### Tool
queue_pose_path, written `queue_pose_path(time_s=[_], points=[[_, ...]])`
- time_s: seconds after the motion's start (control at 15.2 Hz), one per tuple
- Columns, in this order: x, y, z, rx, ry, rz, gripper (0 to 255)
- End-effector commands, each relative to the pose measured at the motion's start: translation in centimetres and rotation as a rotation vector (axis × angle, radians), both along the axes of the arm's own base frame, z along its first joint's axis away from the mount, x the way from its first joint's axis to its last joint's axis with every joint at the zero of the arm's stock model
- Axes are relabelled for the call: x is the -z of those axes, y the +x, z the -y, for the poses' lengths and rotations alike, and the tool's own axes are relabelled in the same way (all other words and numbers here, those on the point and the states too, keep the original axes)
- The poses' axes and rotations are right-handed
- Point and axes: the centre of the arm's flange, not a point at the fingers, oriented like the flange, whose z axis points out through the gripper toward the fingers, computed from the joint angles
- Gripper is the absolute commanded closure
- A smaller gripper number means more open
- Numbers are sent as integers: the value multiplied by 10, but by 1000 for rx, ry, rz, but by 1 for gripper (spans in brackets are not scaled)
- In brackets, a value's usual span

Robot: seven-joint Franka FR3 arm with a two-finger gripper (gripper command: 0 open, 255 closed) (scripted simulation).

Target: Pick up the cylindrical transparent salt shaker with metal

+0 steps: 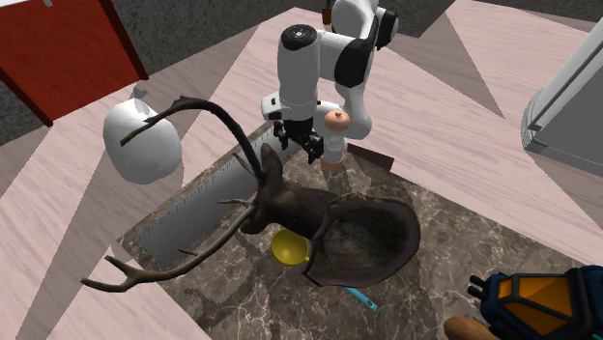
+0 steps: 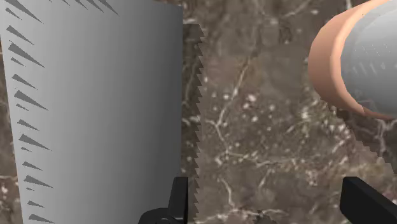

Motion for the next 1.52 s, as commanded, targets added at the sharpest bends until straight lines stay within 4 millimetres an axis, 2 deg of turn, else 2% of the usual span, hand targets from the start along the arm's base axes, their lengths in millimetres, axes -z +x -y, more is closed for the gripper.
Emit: queue_pose_path(time_s=[0.0,0.92,1.45], points=[[0,0,0,0,0,0,0],[-149,-51,-103,100,-134,1,0],[-109,-51,-103,100,-134,1,0]])
